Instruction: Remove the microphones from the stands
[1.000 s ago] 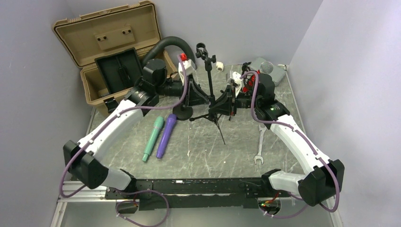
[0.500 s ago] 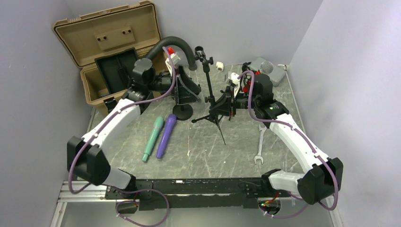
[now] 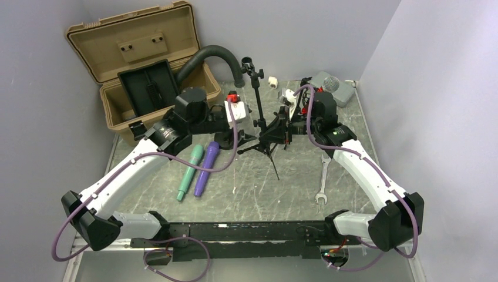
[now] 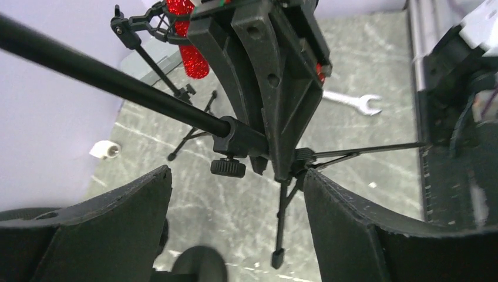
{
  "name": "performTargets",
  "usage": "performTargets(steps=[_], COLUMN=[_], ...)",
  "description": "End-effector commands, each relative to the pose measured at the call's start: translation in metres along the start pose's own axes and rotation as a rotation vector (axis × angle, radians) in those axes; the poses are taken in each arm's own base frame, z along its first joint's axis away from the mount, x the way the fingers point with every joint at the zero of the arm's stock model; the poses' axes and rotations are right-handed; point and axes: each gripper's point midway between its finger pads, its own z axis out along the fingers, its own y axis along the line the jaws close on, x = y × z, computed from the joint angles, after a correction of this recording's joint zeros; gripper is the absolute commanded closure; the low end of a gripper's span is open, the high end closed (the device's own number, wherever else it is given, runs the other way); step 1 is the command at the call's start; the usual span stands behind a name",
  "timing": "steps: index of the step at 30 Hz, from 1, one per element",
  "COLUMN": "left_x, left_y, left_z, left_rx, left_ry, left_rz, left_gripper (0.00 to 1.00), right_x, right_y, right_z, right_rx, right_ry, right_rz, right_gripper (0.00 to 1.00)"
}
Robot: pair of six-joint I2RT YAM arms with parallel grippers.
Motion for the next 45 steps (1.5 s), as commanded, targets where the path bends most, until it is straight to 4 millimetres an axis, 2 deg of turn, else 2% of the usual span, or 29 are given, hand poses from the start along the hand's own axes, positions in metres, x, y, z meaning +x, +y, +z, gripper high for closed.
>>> performTargets(steps=[1,9,17,24,29,31,33,35,36,37,41,43,45], left_x=[0.0,0.0,-0.001,-0.009,-0.025,-0.028,-0.028,-0.026,-0.023,-0.02,-0.012,-0.014,-0.02], left_y=[0.018,0.017,0.012,-0.015,-0.014,-0.013,-0.011,-0.009,-0.009,-0.009,0.001,0.008,0.014], left_z=[0.005,0.02,0.025,0.021,0.005,0.0,-0.003,-0.004,-0.005,-0.007,-0.024,-0.037,-0.047], left_rx=[-0.078,-0.065,-0.042,0.107,0.267,0.322,0.353,0.353,0.344,0.327,0.202,0.119,0.044], left_ry=[0.083,0.098,0.087,0.025,-0.102,-0.139,-0.156,-0.159,-0.143,-0.133,-0.097,-0.084,-0.074], left_rz=[0.224,0.241,0.175,-0.006,-0.365,-0.459,-0.507,-0.507,-0.512,-0.502,-0.41,-0.298,-0.221], left_gripper=[0.18,0.46,1.0,1.0,1.0,0.95,0.84,0.67,0.54,0.46,0.12,0.02,0.01], right_x=[-0.034,-0.033,-0.032,-0.031,-0.029,-0.029,-0.03,-0.03,-0.03,-0.03,-0.028,-0.028,-0.027], right_y=[0.006,0.007,0.007,0.008,0.008,0.008,0.009,0.008,0.008,0.008,0.01,0.01,0.009], right_z=[-0.002,-0.004,-0.004,-0.006,-0.008,-0.008,-0.008,-0.008,-0.008,-0.008,-0.009,-0.01,-0.009], right_rx=[-0.022,-0.018,-0.016,-0.005,0.006,0.004,0.002,0.003,0.005,0.006,0.009,0.01,0.006], right_ry=[-0.076,-0.08,-0.081,-0.079,-0.074,-0.075,-0.075,-0.074,-0.075,-0.074,-0.071,-0.07,-0.07], right_rz=[-0.126,-0.129,-0.135,-0.159,-0.184,-0.184,-0.182,-0.182,-0.184,-0.185,-0.188,-0.188,-0.183], right_gripper=[1.0,1.0,1.0,1.0,1.0,1.0,1.0,1.0,1.0,1.0,1.0,1.0,1.0])
